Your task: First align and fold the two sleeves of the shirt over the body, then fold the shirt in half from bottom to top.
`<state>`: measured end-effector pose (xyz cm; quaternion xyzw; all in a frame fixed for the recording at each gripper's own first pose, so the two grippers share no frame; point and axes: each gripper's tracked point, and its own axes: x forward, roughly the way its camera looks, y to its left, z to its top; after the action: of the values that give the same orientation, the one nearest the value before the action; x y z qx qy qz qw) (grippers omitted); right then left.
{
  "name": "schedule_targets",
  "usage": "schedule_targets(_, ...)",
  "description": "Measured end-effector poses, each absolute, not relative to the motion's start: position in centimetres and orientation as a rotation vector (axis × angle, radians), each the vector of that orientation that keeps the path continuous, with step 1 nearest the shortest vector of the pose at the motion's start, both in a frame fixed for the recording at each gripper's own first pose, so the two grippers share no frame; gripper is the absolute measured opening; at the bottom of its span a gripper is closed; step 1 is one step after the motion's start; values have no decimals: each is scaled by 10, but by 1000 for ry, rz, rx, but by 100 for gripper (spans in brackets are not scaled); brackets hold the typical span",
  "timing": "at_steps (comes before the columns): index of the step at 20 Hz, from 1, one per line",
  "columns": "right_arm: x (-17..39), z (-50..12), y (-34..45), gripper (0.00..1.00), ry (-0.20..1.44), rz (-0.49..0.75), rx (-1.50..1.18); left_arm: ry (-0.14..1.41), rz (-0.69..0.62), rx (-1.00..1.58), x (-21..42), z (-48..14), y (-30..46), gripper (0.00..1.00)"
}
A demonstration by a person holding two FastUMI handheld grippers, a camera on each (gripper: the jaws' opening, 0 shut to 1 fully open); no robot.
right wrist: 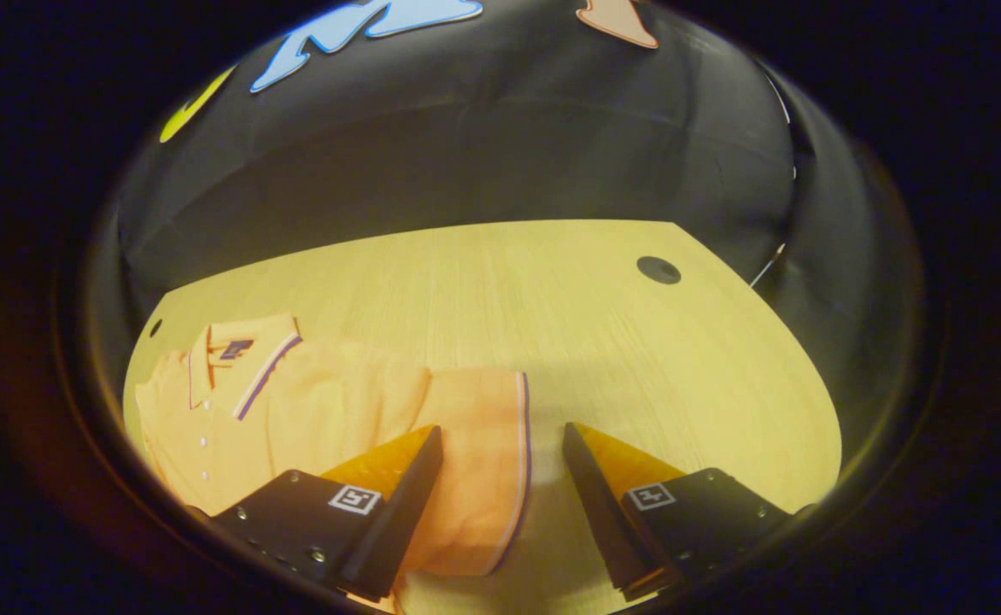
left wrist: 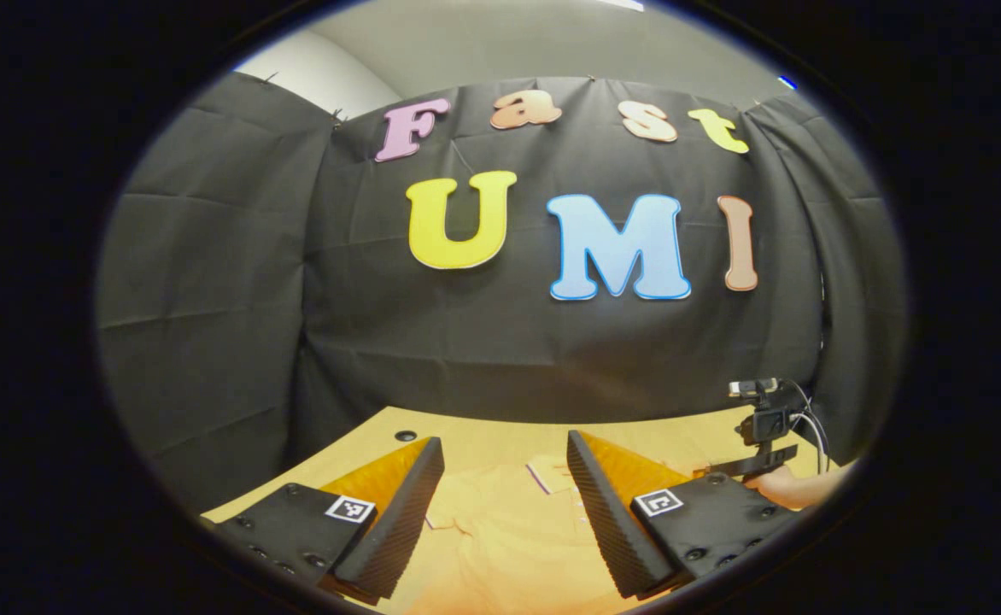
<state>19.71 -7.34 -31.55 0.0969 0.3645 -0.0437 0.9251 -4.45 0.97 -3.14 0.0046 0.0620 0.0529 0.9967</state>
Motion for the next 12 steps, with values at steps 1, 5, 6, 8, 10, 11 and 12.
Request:
schedule_targets(1, 194, -315, -73, 81, 759, -87, 210, 122, 106, 10, -46, -30, 9, 98)
schedule_targets(5, 195, -314, -74, 28, 762, -82, 224, 115, 118, 7, -51, -29, 13, 98)
schedule_targets(6, 196, -315, -76, 27, 764, -88, 215, 115, 122, 4, -52, -30, 16, 98)
schedule_targets(8, 196, -311, -73, 4, 761, -82, 223, 115, 132, -2, -54, -31, 20, 98)
schedule_targets(10, 195, -306, -74, 4, 751, -72, 187, 116, 139, -10, -56, -32, 23, 98)
schedule_targets(11, 196, -298, -73, 4, 726, -66, 167, 118, 143, -14, -55, -34, 25, 98)
schedule_targets(12, 197, -286, -70, 4, 694, -55, 146, 121, 148, -18, -55, -36, 28, 98)
